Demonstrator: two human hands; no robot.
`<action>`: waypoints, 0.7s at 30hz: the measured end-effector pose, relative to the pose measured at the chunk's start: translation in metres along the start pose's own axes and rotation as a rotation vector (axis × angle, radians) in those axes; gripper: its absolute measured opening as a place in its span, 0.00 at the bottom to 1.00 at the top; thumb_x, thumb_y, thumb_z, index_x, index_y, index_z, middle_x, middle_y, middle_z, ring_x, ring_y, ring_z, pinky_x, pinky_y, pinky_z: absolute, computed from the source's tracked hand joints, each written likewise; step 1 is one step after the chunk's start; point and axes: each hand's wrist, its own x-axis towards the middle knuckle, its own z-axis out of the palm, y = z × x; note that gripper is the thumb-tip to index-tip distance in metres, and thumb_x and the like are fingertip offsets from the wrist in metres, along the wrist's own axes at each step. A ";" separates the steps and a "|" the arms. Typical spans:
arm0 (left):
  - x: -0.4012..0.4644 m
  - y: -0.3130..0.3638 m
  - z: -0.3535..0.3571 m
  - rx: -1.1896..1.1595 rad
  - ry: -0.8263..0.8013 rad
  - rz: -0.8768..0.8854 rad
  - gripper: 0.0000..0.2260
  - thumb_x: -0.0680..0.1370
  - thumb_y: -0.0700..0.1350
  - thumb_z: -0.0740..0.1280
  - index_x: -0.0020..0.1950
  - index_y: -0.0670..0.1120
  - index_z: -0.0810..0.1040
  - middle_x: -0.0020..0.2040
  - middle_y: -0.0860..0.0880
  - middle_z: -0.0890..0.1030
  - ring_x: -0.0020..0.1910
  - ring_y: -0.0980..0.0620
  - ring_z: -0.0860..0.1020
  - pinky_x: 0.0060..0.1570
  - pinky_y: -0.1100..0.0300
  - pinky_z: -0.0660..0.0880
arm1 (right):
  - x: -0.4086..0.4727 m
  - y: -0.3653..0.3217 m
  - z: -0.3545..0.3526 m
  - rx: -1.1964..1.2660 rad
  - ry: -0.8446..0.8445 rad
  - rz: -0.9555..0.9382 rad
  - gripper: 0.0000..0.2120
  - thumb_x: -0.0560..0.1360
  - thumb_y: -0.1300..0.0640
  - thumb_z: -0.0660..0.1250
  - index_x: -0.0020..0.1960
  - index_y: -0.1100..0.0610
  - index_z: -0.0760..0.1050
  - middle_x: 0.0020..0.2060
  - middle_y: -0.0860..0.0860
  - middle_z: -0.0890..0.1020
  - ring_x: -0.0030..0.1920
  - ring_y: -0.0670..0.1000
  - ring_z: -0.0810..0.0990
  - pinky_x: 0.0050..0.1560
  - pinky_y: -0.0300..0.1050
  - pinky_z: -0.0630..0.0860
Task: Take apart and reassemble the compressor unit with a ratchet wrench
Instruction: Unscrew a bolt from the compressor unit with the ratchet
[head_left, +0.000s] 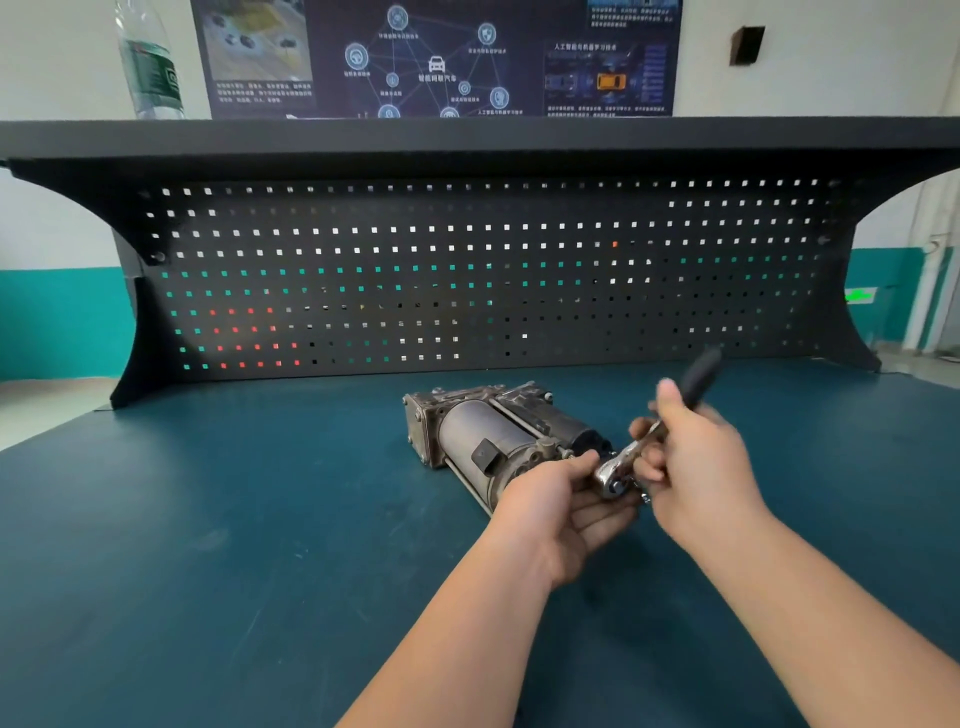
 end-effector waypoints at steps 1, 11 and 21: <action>0.000 0.000 0.000 0.004 0.001 0.003 0.08 0.78 0.41 0.64 0.51 0.37 0.77 0.39 0.40 0.82 0.32 0.47 0.82 0.33 0.58 0.80 | 0.005 0.001 -0.004 0.178 0.028 0.190 0.13 0.81 0.53 0.59 0.39 0.58 0.67 0.31 0.53 0.71 0.15 0.41 0.61 0.16 0.32 0.58; 0.001 -0.002 -0.001 0.083 -0.020 0.021 0.09 0.80 0.42 0.61 0.44 0.42 0.78 0.28 0.47 0.81 0.26 0.53 0.81 0.26 0.63 0.78 | -0.021 0.003 0.004 -0.806 -0.482 -0.754 0.04 0.73 0.47 0.65 0.42 0.47 0.72 0.29 0.45 0.78 0.32 0.49 0.76 0.36 0.43 0.73; 0.004 -0.002 0.000 0.079 0.009 0.005 0.10 0.79 0.43 0.63 0.51 0.36 0.77 0.40 0.40 0.82 0.35 0.47 0.81 0.34 0.58 0.80 | 0.012 0.010 -0.009 0.375 0.083 0.377 0.15 0.82 0.55 0.57 0.37 0.59 0.65 0.31 0.52 0.69 0.13 0.40 0.60 0.14 0.30 0.55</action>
